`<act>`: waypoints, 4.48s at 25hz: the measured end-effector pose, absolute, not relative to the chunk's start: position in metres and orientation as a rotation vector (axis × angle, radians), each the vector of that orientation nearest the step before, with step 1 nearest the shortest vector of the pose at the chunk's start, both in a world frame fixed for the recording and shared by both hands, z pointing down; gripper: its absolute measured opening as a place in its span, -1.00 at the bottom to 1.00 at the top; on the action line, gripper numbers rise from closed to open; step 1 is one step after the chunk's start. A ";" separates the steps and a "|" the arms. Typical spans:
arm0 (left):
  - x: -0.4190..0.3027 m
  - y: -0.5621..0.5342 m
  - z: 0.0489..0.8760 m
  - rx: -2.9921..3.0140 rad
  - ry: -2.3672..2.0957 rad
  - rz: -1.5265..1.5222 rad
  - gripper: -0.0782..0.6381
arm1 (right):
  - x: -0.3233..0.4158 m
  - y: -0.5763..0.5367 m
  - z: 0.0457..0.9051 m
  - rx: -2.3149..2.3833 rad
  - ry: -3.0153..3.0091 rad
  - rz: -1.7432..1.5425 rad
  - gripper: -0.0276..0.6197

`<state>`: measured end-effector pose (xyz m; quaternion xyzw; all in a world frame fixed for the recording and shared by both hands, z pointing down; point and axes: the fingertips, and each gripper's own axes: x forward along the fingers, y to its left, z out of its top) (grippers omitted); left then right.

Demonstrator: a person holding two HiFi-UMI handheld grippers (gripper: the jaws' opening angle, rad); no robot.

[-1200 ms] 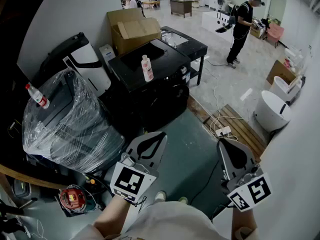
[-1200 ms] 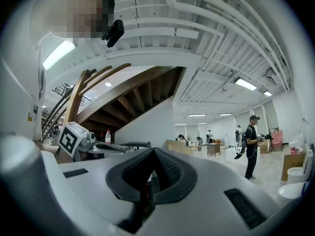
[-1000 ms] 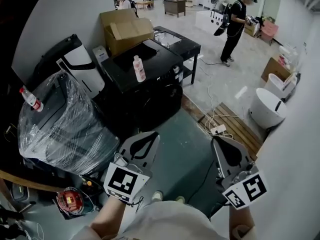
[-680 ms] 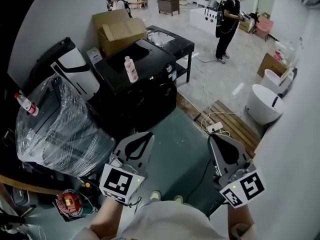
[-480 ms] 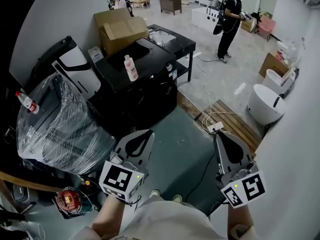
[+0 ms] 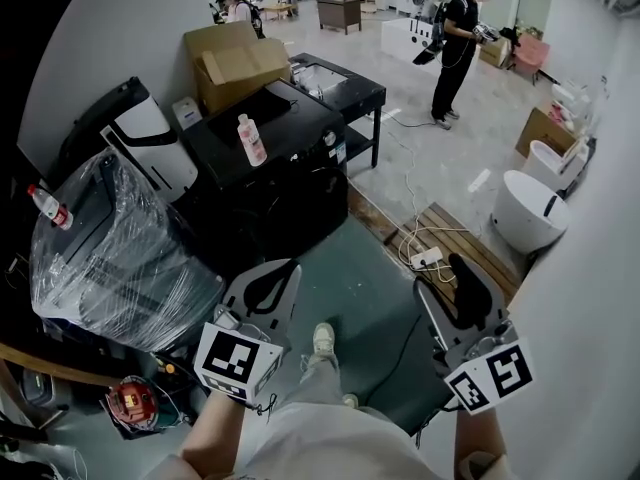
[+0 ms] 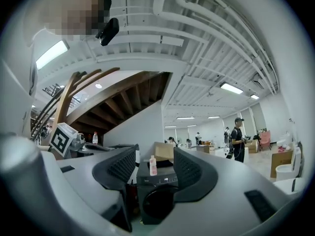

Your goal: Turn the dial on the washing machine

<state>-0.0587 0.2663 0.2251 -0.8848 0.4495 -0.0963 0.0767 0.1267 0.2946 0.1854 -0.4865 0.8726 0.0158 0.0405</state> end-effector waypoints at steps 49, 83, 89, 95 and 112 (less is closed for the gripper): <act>-0.124 -0.184 0.289 -2.657 1.559 -0.330 -0.73 | 0.042 -0.220 0.277 -1.385 3.006 -0.060 -0.17; -0.129 -0.259 0.416 -2.236 2.257 -0.445 -0.73 | 0.003 -0.411 0.460 -0.845 3.402 0.115 -0.07; -0.143 -0.272 0.450 -2.201 2.275 -0.421 -0.73 | -0.008 -0.431 0.524 -0.890 3.431 0.150 -0.06; -0.152 -0.281 0.492 -2.196 2.258 -0.479 -0.73 | -0.021 -0.442 0.570 -0.922 3.448 0.163 0.00; -0.177 -0.293 0.572 -2.271 2.315 -0.490 -0.73 | -0.038 -0.480 0.622 -1.130 3.385 0.169 0.02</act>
